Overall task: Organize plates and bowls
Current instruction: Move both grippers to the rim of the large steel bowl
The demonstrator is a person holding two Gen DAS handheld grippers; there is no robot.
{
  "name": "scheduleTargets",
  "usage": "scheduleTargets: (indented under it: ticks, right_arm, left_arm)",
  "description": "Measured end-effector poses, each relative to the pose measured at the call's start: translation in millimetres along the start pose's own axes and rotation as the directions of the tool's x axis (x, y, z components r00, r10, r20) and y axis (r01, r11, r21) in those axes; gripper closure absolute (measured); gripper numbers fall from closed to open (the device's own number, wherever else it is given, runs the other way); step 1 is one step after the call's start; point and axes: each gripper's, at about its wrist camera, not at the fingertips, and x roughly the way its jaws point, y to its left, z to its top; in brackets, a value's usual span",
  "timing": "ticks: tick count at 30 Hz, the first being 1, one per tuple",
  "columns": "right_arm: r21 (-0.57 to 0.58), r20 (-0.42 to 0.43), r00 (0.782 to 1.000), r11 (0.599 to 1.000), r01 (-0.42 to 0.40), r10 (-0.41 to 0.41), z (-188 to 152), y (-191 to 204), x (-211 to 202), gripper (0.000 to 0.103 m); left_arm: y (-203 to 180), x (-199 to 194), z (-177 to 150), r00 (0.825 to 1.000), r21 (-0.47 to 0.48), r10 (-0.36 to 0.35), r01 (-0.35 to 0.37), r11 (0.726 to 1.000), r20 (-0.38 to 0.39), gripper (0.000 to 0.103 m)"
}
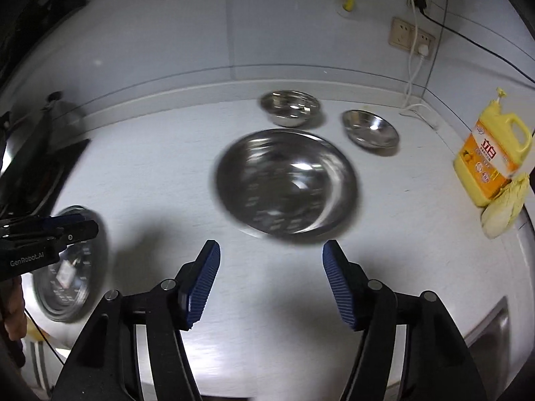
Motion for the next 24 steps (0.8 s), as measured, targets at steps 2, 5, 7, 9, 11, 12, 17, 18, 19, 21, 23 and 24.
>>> scheduleTargets:
  ticks: [2,5,7,9,11,12,17,18,19,21,23,24]
  right_arm:
    - [-0.004,-0.021,1.000,1.000,0.002,-0.002,11.2,-20.6,10.3,0.041]
    - [-0.026,-0.053,0.999,1.000,0.009,-0.010,32.6,-50.2,34.5,0.041]
    - [-0.036,-0.072,0.997,0.999,0.013,-0.015,43.6,-64.2,50.1,0.041]
    - [-0.030,-0.091,0.996,1.000,-0.007,0.004,55.6,-76.6,66.1,0.041]
    - [-0.028,-0.100,0.994,0.998,-0.047,0.044,62.2,-84.6,78.3,0.041]
    - [-0.030,-0.107,0.992,0.997,-0.065,0.062,65.0,-87.2,85.3,0.040]
    - [-0.039,-0.172,0.979,0.992,-0.120,0.112,66.2,-95.9,117.4,0.041]
    - [-0.047,-0.186,0.977,0.992,-0.119,0.108,66.3,-96.7,124.2,0.041]
    - [-0.059,-0.196,0.975,0.991,-0.119,0.106,66.3,-97.0,129.9,0.041]
    - [-0.071,-0.205,0.973,0.989,-0.128,0.111,65.2,-97.7,136.3,0.041]
    - [-0.077,-0.208,0.972,0.989,-0.129,0.111,64.5,-98.9,140.9,0.043]
    - [-0.079,-0.207,0.972,0.988,-0.132,0.113,65.3,-99.4,141.8,0.047]
  left_arm:
    - [-15.3,20.2,15.9,1.000,-0.012,0.001,-0.001,1.000,-0.015,0.068]
    - [-28.0,45.2,38.5,1.000,-0.043,-0.003,0.002,0.999,-0.031,0.067]
    - [-33.1,57.3,51.6,1.000,-0.058,0.003,-0.005,0.998,-0.024,0.066]
    - [-34.5,65.9,61.1,1.000,-0.070,0.005,-0.007,0.998,-0.024,0.065]
    - [-37.0,76.6,70.8,0.999,-0.081,-0.003,0.000,0.997,-0.032,0.064]
    - [-38.1,82.9,75.2,0.999,-0.082,0.000,-0.003,0.997,-0.043,0.064]
    - [-41.1,107.7,87.3,0.995,-0.097,-0.006,-0.003,0.995,-0.095,0.060]
    - [-41.9,112.5,87.2,0.994,-0.099,-0.007,-0.004,0.995,-0.108,0.060]
    - [-42.6,116.5,86.4,0.992,-0.101,-0.011,-0.001,0.995,-0.123,0.060]
    - [-43.1,127.0,83.8,0.986,-0.117,-0.034,0.015,0.993,-0.165,0.060]
    - [-44.4,133.5,81.2,0.981,-0.123,-0.043,0.020,0.992,-0.187,0.061]
    - [-46.0,136.0,80.3,0.981,-0.111,-0.041,0.020,0.994,-0.190,0.061]
